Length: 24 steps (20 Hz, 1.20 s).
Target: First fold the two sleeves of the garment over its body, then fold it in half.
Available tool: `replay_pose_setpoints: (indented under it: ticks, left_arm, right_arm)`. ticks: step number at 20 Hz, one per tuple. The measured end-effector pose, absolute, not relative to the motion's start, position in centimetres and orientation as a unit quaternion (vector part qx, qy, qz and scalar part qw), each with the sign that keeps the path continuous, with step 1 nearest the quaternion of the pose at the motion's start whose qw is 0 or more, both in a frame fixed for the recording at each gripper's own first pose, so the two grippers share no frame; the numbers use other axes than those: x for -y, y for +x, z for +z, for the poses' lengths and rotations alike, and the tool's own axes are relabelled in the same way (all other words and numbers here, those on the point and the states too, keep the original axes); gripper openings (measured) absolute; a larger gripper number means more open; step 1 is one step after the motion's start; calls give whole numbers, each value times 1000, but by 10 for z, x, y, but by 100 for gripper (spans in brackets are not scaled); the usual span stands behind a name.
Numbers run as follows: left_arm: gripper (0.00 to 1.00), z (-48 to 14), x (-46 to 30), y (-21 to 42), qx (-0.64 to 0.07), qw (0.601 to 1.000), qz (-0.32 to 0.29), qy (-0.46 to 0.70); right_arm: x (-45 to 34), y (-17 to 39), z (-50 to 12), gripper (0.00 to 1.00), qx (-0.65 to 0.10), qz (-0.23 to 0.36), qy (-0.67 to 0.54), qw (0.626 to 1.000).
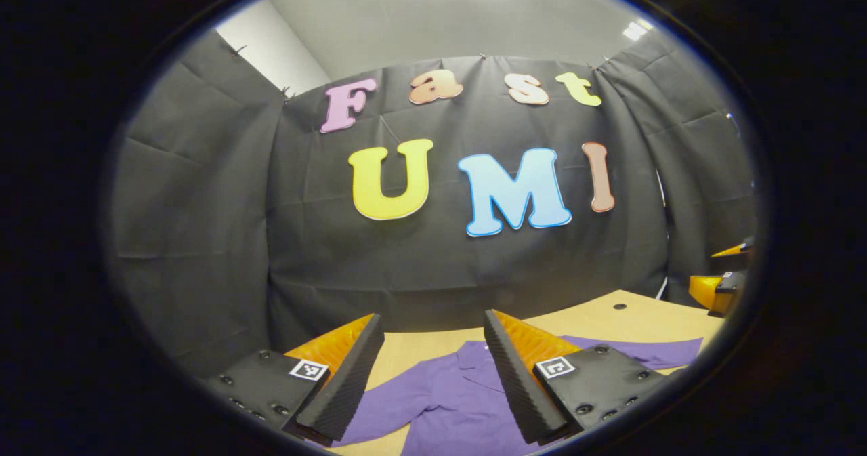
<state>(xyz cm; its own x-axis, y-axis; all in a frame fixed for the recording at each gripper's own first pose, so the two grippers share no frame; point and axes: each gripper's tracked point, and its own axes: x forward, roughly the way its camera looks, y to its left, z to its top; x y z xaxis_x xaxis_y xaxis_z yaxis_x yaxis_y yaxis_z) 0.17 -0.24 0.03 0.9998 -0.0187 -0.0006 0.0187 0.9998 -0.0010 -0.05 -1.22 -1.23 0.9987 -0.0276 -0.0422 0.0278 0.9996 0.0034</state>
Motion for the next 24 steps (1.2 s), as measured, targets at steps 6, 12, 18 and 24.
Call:
replay_pose_setpoints:
  ticks: [6,12,18,24]
  left_arm:
    - [96,2,1,2,6,1000,-8,8]
    - [96,1,0,1,6,1000,-4,6]
    - [95,-5,-6,0,-9,1000,7,4]
    - [95,-11,-20,-5,-15,999,28,6]
  right_arm:
    - [23,-2,-22,86,-35,-28,9,999]
    - [70,-2,-67,86,-94,-92,32,991]
    - [118,-5,-122,86,-165,-160,54,972]
    - [143,-6,-188,86,-250,-187,76,947]
